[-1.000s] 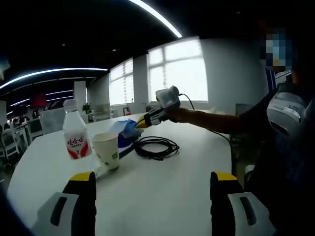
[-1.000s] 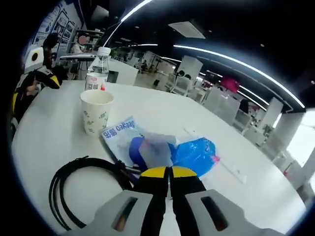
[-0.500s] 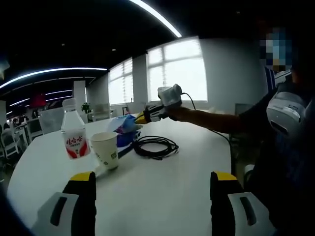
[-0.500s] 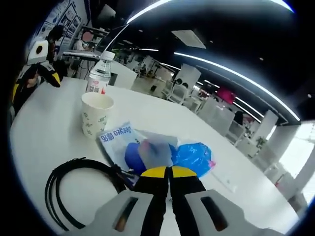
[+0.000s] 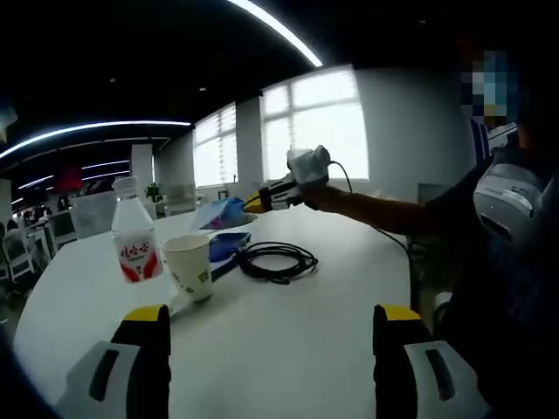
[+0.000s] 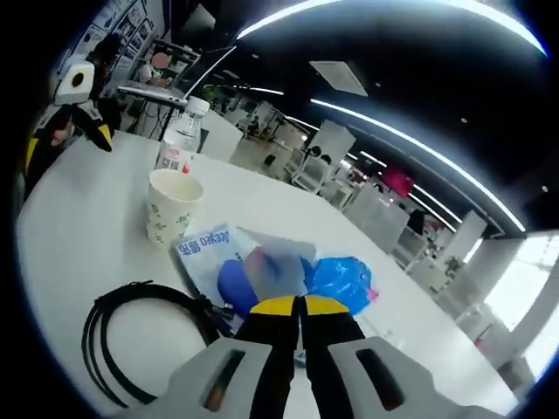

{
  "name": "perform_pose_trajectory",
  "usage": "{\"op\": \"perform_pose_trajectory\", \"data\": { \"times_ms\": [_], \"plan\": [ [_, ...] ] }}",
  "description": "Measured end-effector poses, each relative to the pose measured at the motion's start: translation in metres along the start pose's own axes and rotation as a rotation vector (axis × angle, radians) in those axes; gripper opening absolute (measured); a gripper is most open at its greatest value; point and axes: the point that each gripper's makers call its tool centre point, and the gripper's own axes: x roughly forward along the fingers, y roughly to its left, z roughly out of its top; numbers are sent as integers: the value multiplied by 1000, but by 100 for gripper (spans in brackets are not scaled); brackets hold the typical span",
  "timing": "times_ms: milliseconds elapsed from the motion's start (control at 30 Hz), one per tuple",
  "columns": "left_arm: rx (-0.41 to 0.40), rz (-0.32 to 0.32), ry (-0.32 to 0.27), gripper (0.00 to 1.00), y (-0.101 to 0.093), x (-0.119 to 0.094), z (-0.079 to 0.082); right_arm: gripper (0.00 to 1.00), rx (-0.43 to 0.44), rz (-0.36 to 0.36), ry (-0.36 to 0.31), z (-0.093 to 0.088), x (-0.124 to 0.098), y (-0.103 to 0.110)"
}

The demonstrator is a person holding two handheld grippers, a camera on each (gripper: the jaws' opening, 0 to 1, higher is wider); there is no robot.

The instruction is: Arrange the tabletop items into an orderly group along one side of the table until the central work area is clear of visible clutter.

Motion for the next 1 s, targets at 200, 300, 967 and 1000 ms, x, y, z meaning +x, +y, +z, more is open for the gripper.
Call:
{"op": "perform_pose_trajectory", "data": {
  "times_ms": [200,300,967,1000],
  "plan": [
    [1,-7,-1,96,-1,2,1,0,-19,-13,-12,6,-7,-4],
    [2,-10,-3,96,-2,2,2,0,-25,-15,-16,9,-10,-5],
    [6,-22,8,96,-5,8,1,0,-52,-41,-60,20,-42,-9],
    [5,-23,7,96,-6,8,1,0,-52,-43,-62,20,-44,-10]
  ]
}}
